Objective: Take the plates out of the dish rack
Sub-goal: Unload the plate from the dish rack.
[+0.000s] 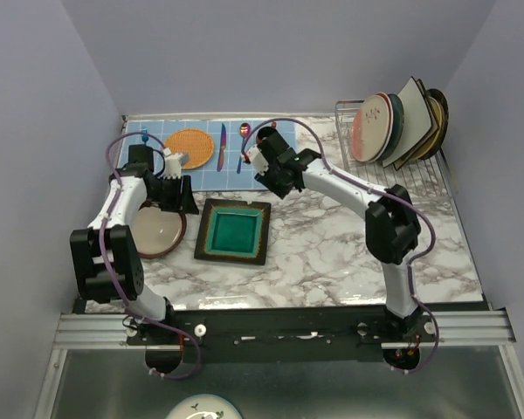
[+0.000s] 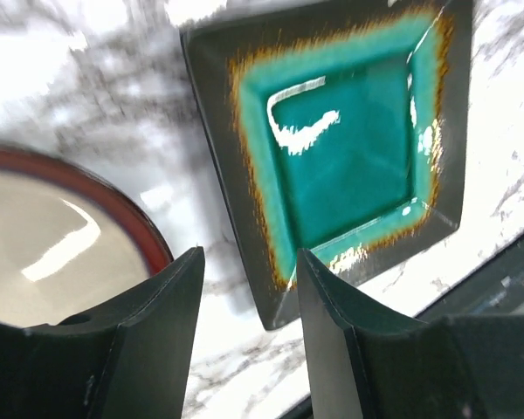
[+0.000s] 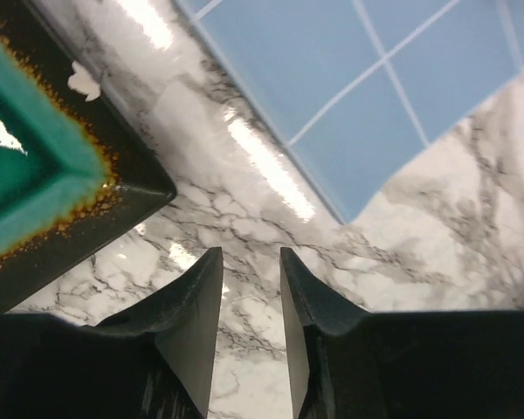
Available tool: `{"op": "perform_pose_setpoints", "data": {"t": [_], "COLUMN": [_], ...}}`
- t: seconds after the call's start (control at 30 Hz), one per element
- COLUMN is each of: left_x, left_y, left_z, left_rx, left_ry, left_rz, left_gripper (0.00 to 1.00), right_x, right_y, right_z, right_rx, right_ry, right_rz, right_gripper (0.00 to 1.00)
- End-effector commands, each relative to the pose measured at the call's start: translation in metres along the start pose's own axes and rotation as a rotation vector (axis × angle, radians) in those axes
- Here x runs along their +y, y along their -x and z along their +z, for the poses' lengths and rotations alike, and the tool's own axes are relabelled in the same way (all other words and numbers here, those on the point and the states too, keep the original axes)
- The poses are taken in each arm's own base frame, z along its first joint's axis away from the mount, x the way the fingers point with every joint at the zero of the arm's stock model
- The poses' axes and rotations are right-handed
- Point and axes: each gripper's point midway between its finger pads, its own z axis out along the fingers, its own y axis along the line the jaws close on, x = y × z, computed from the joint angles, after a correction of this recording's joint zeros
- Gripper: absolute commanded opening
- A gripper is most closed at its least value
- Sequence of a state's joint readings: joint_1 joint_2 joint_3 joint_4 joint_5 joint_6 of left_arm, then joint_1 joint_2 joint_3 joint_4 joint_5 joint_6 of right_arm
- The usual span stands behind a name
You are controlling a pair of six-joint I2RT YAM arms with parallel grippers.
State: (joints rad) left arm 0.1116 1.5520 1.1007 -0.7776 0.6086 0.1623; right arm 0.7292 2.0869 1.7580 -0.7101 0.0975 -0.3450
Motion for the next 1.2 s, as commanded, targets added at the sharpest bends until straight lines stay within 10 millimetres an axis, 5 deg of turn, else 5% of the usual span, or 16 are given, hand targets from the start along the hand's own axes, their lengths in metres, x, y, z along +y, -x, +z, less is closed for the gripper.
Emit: {"op": "perform_pose_setpoints", "data": {"t": [0.0, 0.13, 0.53, 0.9, 1.17], "left_x": [-0.004, -0.012, -0.026, -0.023, -0.022], "left_y": [0.058, 0.092, 0.113, 0.115, 0.124], "left_z": [-0.020, -0.027, 0.003, 0.009, 0.002], "left_rx": [-0.159, -0.261, -0.291, -0.305, -0.364], "left_ry": [0.051, 0.051, 0.073, 0.095, 0.125], "left_rz": [0.149, 0.195, 0.284, 0.311, 0.331], "left_gripper": [0.57, 0.59, 0.76, 0.78, 0.79], "right_x": [-0.061, -0.110, -0.259, -0.327, -0.335], "right_y": [0.024, 0.012, -0.045, -0.070, -0.083], "right_z": [-0.046, -0.068, -0.167, -0.148, -0.126], "right_rx": [-0.124, -0.146, -0.185, -0.088, -0.053], "right_ry": [-0.284, -0.358, -0.660, -0.768, -0.753], "right_rz": [0.090, 0.237, 0.504, 0.532, 0.542], "right_gripper": [0.44, 0.63, 0.63, 0.57, 0.56]}}
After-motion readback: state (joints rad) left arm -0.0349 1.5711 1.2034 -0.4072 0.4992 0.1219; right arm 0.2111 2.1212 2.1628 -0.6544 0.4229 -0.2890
